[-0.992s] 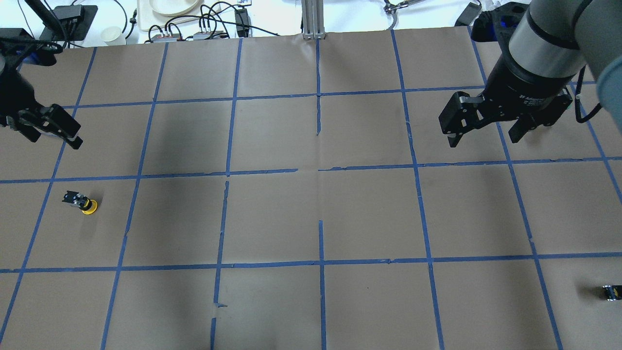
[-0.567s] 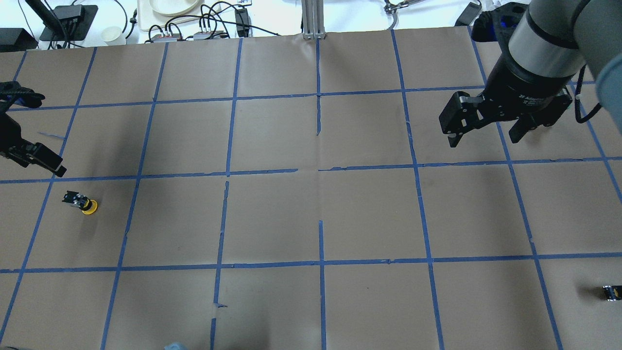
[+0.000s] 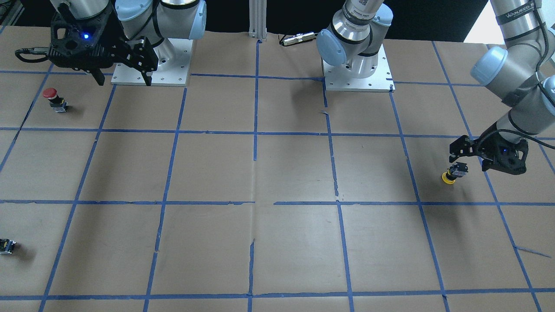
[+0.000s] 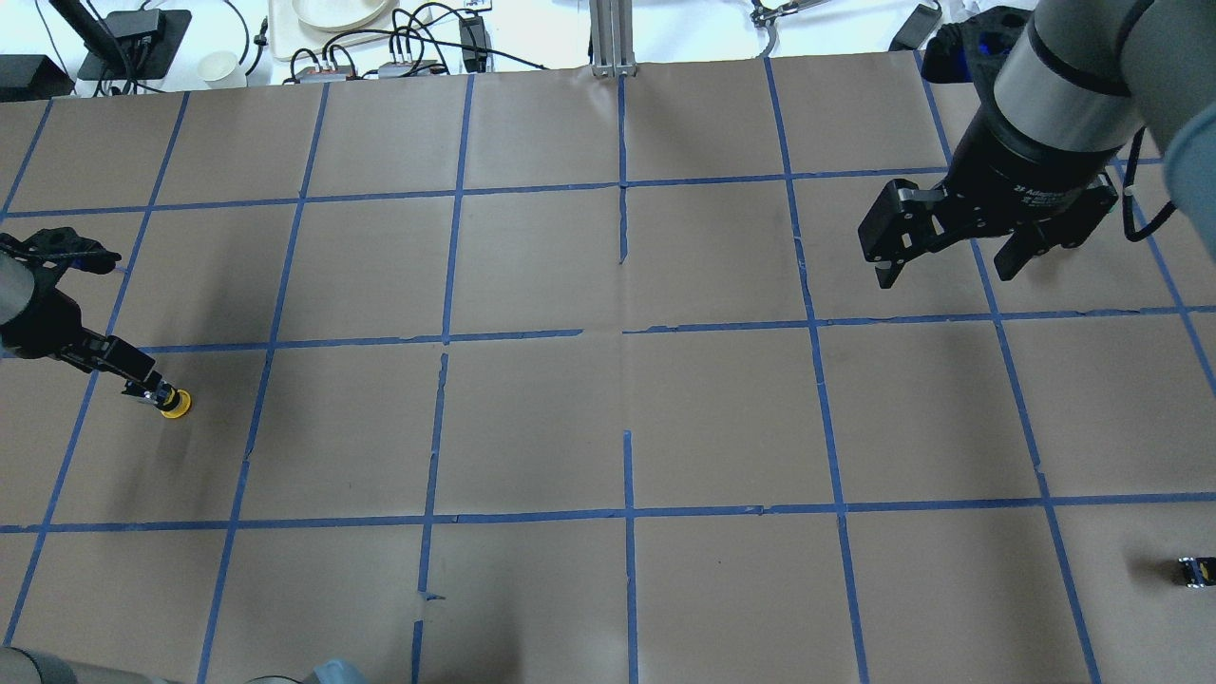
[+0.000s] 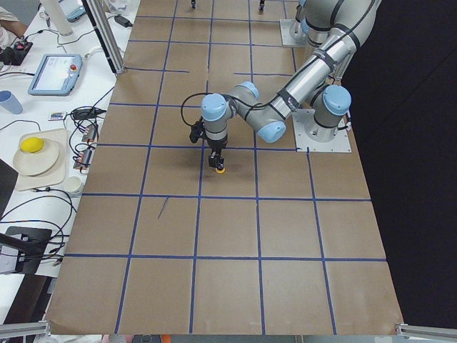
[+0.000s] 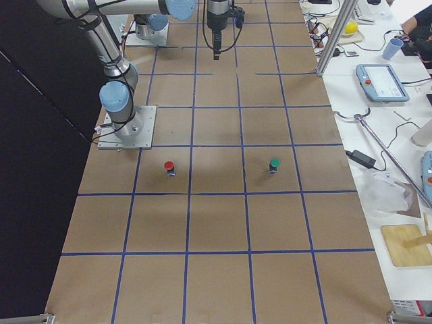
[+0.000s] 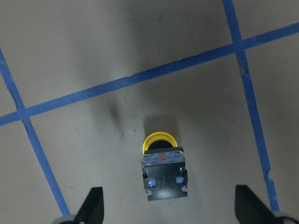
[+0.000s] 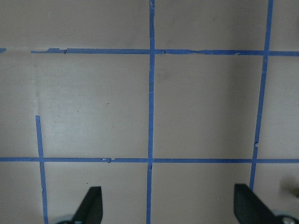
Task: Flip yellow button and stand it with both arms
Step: 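Close the left gripper on the yellow button's base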
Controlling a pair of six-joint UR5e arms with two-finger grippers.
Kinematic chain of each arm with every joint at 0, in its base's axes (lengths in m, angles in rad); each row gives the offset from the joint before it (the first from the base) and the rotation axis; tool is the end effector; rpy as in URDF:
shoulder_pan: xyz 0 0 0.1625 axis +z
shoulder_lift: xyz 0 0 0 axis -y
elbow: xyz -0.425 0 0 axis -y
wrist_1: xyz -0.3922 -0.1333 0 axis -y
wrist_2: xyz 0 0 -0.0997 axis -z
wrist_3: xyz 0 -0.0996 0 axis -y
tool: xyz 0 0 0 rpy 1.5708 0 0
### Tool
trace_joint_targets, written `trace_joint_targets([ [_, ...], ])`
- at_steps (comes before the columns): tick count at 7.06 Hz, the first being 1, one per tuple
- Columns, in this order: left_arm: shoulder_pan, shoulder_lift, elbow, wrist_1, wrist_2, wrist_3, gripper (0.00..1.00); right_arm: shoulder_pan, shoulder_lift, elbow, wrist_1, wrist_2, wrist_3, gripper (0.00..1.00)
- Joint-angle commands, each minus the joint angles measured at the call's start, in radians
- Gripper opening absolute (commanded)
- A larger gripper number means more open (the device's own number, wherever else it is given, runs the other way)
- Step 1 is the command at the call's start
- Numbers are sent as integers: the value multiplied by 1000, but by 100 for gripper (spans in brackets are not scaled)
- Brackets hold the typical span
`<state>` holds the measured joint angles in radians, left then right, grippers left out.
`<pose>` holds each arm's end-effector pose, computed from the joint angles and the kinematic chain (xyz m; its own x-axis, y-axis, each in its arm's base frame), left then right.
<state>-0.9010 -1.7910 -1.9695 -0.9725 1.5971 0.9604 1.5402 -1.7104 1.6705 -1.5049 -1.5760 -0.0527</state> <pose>0.2141 -0.4809 0.2481 -0.9580 0.2868 0.0018 0.2867 0.9575 0.0334 0.1196 -0.4337 0.4969 -0.9997 -0.0222 0.0038 -0.0221 0.9994 0.0262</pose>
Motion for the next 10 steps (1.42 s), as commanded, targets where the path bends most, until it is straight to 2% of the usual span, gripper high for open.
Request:
trace_joint_targets([
  [1, 4, -34, -19, 40, -2, 7, 98, 0, 2, 0, 3, -1, 1, 100],
  [3, 4, -41, -19, 40, -3, 9, 93, -6, 3, 3, 6, -6, 28, 100],
  [4, 4, -39, -20, 40, -3, 3, 79, -8, 3, 6, 6, -6, 54, 100],
  [6, 4, -39, -19, 69, -2, -5, 42, -8, 2, 12, 2, -6, 54, 100],
  [7, 4, -39, -20, 72, -3, -11, 26, -9, 5, 12, -3, -6, 56, 100],
  [9, 2, -18, -14, 64, -45, -48, 12, -9, 5, 11, 6, 5, 239, 100],
  [10, 1, -15, -3, 63, -46, -52, 11, -9, 9, 0, 8, 19, 367, 100],
])
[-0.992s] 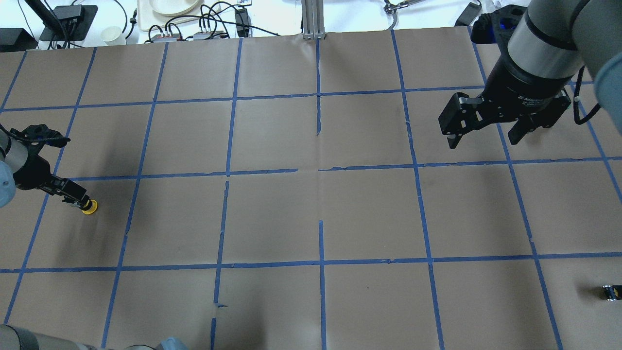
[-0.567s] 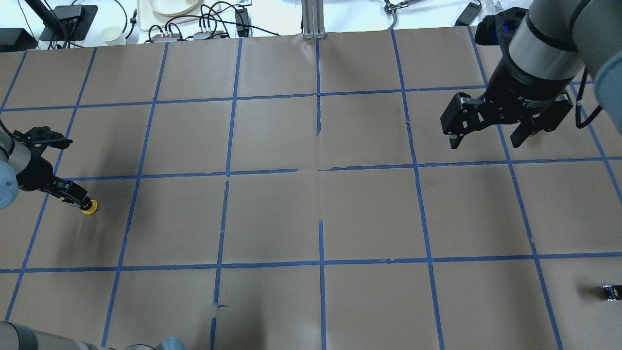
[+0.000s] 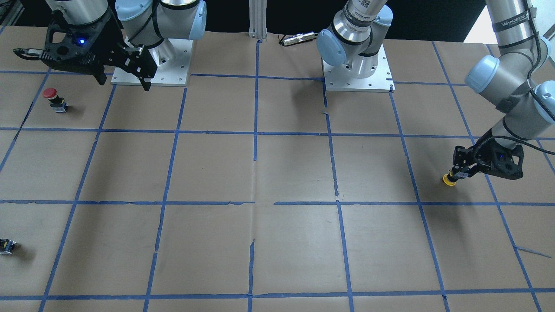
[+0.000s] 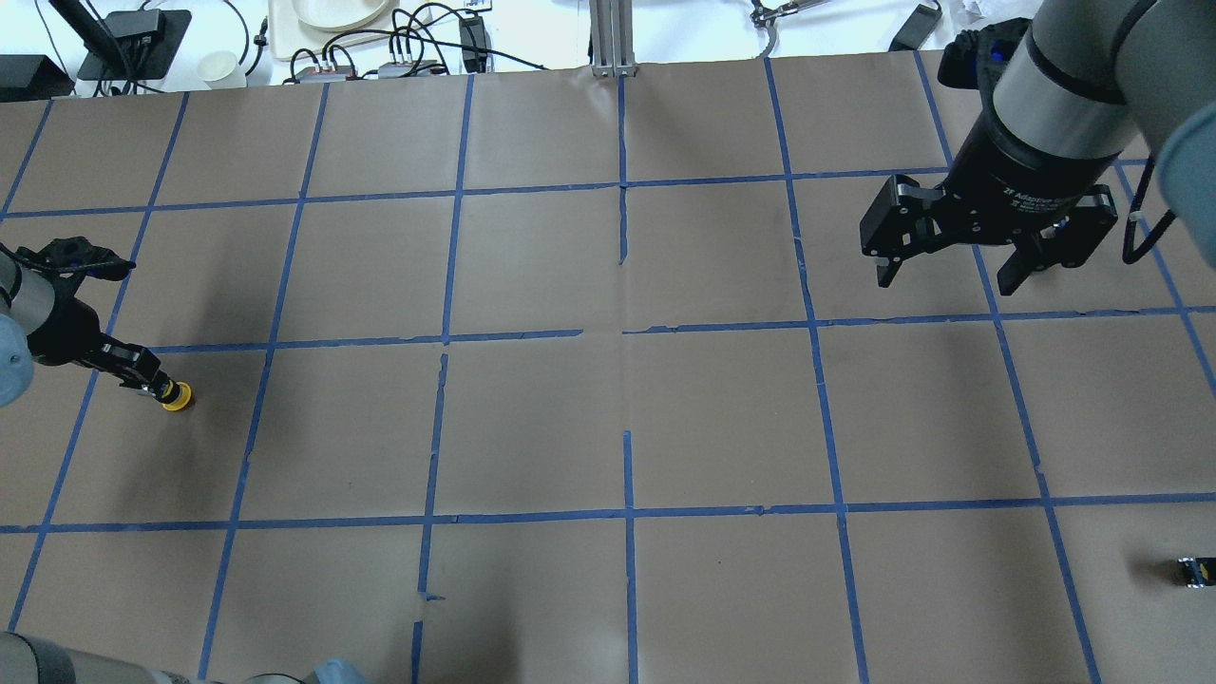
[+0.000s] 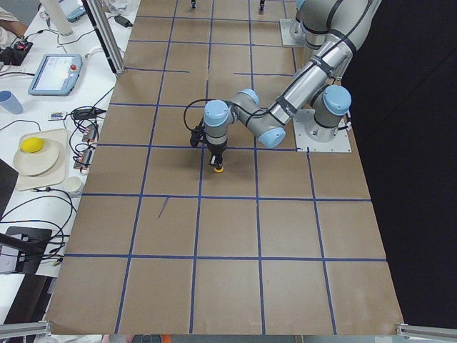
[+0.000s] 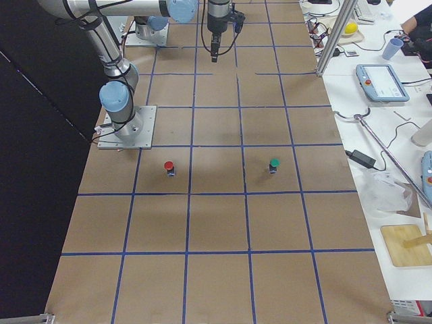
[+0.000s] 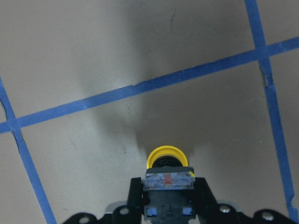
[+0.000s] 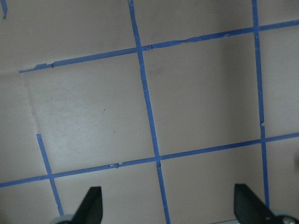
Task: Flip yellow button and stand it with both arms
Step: 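Lift the yellow button with the left gripper while the right gripper approaches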
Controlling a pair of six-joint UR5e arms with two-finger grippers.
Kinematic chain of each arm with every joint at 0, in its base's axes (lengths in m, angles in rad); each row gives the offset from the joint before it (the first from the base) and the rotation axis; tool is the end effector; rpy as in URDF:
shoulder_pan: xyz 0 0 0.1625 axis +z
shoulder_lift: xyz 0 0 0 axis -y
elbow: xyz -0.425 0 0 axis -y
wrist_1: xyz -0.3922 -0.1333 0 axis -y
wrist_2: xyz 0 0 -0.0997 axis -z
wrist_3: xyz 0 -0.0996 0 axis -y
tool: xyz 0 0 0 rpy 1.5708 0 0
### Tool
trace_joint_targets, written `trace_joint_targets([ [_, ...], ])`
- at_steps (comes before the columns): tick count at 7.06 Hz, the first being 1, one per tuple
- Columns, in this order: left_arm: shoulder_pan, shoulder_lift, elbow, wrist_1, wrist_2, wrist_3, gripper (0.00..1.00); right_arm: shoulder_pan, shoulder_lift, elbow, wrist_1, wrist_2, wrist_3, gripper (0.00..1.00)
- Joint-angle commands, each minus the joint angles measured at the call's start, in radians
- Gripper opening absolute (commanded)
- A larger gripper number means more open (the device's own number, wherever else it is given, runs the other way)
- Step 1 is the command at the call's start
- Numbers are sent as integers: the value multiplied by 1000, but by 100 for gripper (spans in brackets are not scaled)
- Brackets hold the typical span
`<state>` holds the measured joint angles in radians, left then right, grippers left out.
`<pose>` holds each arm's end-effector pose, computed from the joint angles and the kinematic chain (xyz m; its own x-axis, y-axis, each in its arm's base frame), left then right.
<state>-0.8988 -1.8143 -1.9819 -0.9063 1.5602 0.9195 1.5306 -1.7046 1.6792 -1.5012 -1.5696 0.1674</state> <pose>0.2150 -0.4861 0.2376 -0.9695 0.2450 -0.0014 0.2450 0.9694 -0.0144 0.1160 -0.4356 0.4898 -0.9785 0.2060 0.0062 0.2061 0.9776 0.0438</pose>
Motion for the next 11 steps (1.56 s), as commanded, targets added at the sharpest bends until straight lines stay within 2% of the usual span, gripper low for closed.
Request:
trace_joint_targets([
  [1, -17, 22, 38, -20, -8, -17, 10, 0, 14, -18, 3, 90, 246, 100],
  [2, -25, 54, 84, -160, -73, -42, 9, -1, 16, -21, 1, 152, 332, 100],
  [3, -28, 61, 137, -284, -179, -74, 9, -1, 17, -22, -4, 245, 407, 100],
  [4, -78, 73, 181, -399, -268, -147, 8, -3, 16, -22, -4, 296, 502, 100],
  [5, -159, 91, 199, -446, -334, -254, 8, -4, 17, -19, -5, 377, 609, 100],
  [6, -242, 133, 198, -471, -418, -339, 8, -15, 19, -19, -7, 426, 636, 100],
  [7, -282, 188, 195, -547, -518, -378, 8, -48, 19, -16, -2, 501, 674, 100],
  [8, -295, 241, 184, -656, -686, -446, 8, -85, 19, -10, 1, 570, 697, 100],
  [10, -317, 292, 183, -848, -957, -453, 6, -107, 42, -7, 2, 760, 702, 100],
  [11, -372, 305, 179, -865, -1055, -482, 5, -104, 40, -6, 4, 785, 699, 100],
])
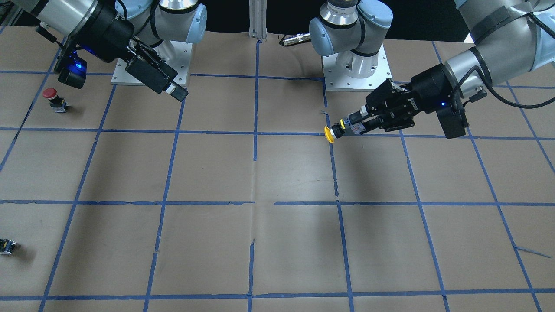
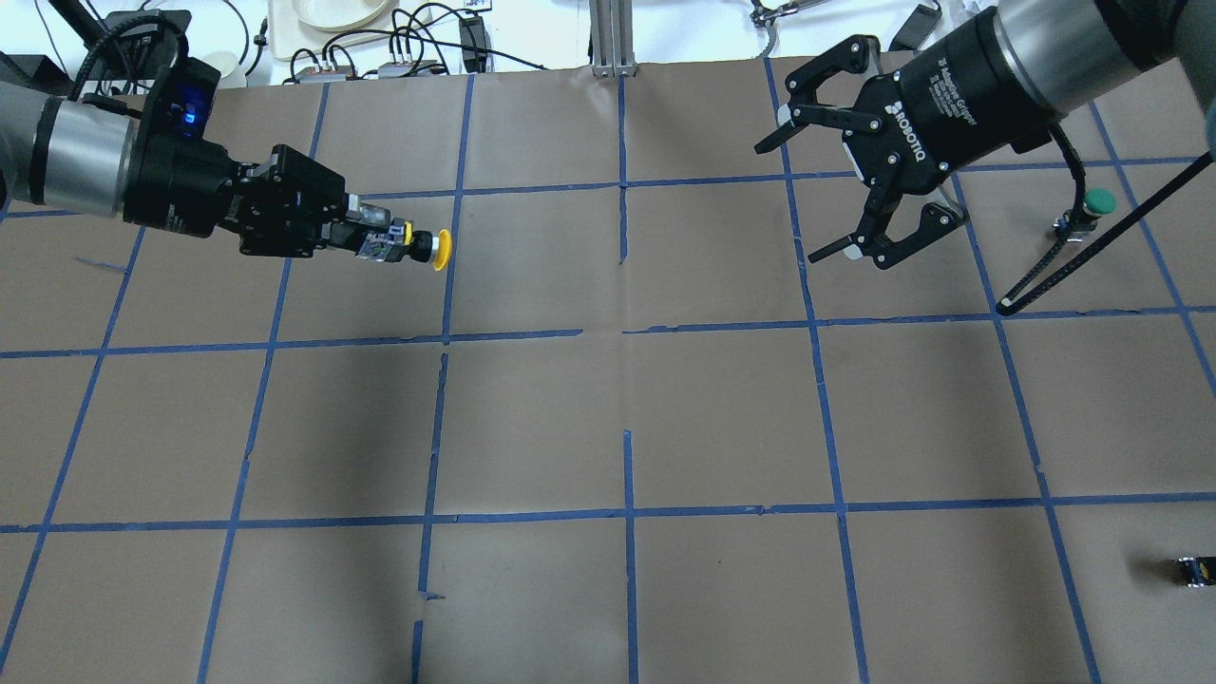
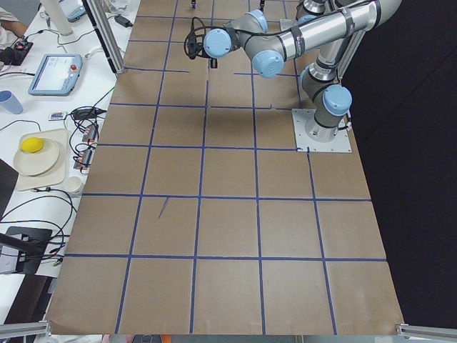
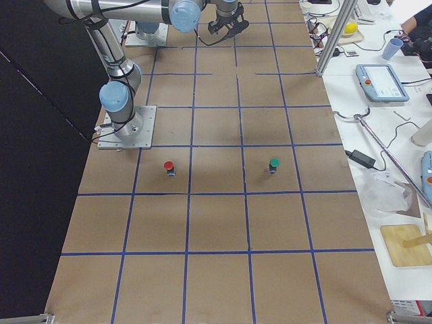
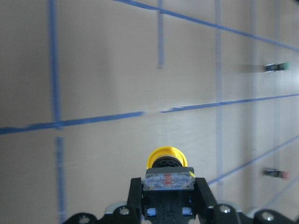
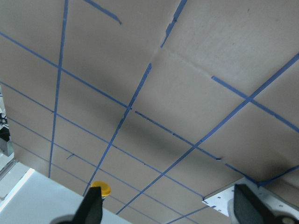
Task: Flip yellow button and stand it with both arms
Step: 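Lift the yellow button with the left gripper while the right gripper approaches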
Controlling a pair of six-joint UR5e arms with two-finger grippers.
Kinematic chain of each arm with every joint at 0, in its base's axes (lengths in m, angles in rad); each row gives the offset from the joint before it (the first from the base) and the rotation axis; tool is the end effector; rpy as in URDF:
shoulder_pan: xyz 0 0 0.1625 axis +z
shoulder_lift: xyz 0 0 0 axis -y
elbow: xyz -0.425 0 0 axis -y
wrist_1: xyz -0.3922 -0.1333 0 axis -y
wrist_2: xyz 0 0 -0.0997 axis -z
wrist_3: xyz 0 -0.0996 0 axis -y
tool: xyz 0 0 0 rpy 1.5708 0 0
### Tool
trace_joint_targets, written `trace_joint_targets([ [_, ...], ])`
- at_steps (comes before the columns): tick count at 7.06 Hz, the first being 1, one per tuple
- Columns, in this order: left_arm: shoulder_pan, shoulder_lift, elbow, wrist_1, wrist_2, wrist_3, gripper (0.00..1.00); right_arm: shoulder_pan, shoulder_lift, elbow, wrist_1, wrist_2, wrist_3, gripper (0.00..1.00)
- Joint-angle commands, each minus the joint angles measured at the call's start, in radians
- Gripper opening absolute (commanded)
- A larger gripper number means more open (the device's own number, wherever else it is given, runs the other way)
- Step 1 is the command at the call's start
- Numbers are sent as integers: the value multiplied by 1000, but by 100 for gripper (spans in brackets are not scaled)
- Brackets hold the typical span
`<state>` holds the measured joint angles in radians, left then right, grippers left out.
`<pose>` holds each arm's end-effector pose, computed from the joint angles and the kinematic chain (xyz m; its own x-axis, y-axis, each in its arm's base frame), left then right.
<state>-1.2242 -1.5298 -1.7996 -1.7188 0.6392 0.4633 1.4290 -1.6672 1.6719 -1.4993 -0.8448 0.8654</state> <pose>-0.0503 -0.4886 0.4250 -0.5649 -0.0070 0.8251 -0.0763 0.9961 -0.0438 0.1345 -0.4687 0.5018 -0.3681 0.8525 -0.3712 0.6496 0.5214 0.5533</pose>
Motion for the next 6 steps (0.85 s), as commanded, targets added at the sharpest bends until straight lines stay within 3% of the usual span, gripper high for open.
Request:
trace_joint_targets([
  [1, -98, 28, -7, -53, -220, -87, 3, 1, -3, 3, 1, 103, 1, 100],
  [3, -150, 57, -32, -51, -367, -155, 3, 8, -5, 3, -1, 214, 3, 100],
  [6, -198, 69, -55, -41, -449, -161, 2, 62, -5, 3, -1, 294, 9, 100],
])
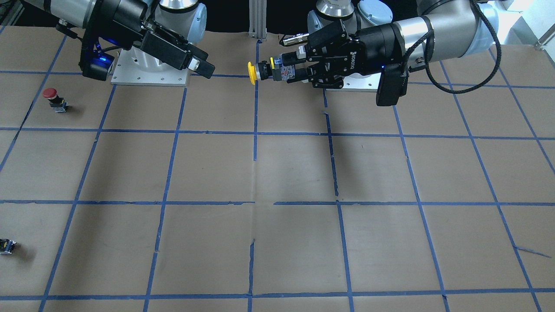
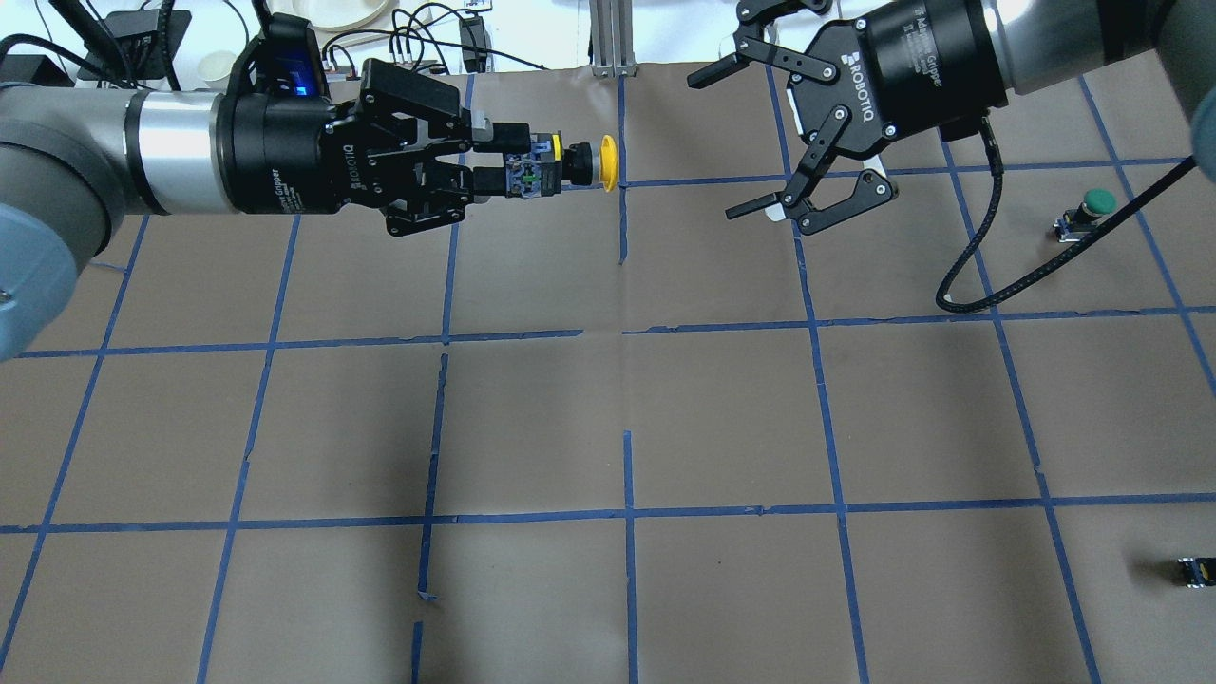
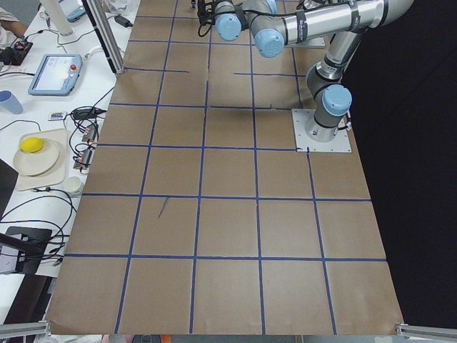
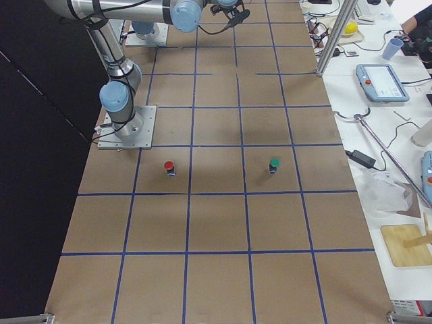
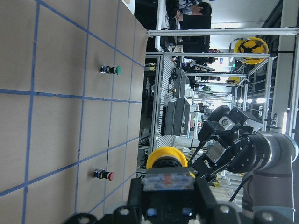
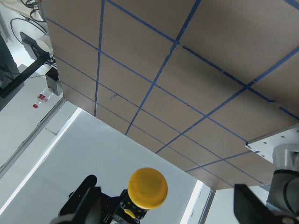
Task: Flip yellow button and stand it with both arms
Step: 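Lift the yellow button with the left gripper while the right gripper approaches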
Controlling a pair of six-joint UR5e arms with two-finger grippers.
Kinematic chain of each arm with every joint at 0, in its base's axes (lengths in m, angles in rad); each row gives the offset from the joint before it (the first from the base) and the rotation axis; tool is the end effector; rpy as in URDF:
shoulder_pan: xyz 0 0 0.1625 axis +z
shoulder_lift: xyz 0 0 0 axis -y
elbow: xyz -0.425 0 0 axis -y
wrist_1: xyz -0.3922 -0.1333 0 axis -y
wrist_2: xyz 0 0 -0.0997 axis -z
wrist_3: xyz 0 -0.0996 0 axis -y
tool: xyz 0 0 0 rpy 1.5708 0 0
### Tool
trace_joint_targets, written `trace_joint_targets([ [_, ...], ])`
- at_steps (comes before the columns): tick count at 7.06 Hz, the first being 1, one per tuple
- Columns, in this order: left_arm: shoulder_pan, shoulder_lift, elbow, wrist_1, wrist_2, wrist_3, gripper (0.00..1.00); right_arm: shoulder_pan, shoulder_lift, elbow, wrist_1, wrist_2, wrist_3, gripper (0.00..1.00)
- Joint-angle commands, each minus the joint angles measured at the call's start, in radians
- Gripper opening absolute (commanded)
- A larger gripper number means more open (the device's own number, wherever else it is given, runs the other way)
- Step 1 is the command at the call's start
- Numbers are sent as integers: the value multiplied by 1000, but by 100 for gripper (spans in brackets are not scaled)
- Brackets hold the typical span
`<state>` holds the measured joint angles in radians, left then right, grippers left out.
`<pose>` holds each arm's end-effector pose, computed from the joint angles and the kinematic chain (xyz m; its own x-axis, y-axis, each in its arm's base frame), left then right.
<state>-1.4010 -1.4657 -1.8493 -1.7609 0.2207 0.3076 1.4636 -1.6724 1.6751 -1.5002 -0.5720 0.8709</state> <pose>-0.1550 -0.4600 0.4617 -0.1976 -0.0822 0.9768 -0.1030 0.9927 0.0627 0.1682 -0.4652 0.5232 -0.2608 0.8352 -0.4841 0.4754 0.5476 0.6886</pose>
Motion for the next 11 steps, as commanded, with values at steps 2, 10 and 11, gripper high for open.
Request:
trace_joint_targets([
  [2, -27, 7, -7, 1, -31, -1, 2, 60, 8, 0, -2, 37, 23, 99],
  [10, -27, 4, -5, 6, -60, -5, 2, 61, 28, 0, -2, 72, 23, 69],
  [11, -27, 5, -5, 6, -63, -7, 2, 60, 28, 0, 3, 72, 25, 69],
])
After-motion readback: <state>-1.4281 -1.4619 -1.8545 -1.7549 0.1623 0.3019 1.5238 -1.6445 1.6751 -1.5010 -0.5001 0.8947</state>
